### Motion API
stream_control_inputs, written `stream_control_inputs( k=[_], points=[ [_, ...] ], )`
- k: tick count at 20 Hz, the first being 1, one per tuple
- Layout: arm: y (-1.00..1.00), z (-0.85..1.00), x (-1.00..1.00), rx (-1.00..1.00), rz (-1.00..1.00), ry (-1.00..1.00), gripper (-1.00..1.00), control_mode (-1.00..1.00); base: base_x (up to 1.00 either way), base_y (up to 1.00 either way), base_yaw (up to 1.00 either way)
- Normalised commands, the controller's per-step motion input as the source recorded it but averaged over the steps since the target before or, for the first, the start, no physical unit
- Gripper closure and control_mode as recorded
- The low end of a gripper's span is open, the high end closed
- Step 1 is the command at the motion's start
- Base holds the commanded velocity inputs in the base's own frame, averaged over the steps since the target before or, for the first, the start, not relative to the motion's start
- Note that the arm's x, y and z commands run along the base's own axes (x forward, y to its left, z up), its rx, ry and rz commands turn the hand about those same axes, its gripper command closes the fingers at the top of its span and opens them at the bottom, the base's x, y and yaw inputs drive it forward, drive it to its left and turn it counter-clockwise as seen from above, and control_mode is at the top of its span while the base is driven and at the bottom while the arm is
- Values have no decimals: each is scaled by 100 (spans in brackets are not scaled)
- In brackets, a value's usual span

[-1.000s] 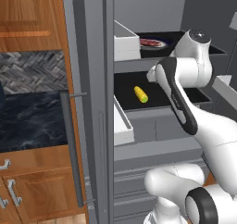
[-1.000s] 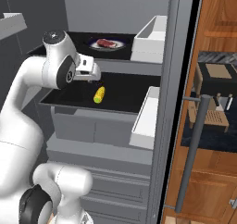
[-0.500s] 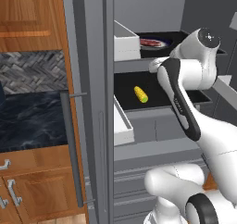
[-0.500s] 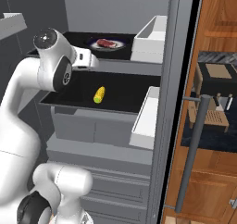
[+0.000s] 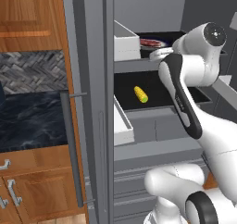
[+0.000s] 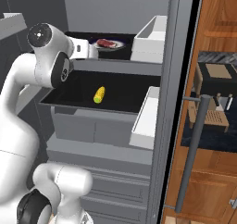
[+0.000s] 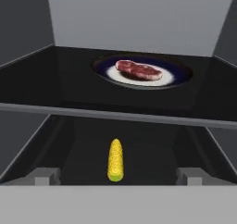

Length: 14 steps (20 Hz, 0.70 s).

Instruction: Transport the steak from the fridge to the microwave and turn on the microwave.

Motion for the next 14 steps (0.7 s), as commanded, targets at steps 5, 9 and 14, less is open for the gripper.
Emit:
stream_control_inputs(
  k=[5, 9, 14],
  points=[
    [0, 29, 21, 0, 0, 0, -100, -100, 0, 0, 0],
    [0, 27, 28, 0, 0, 0, -100, -100, 0, 0, 0],
    [0, 2, 33, -1, 0, 1, -100, -100, 0, 0, 0]
  ],
)
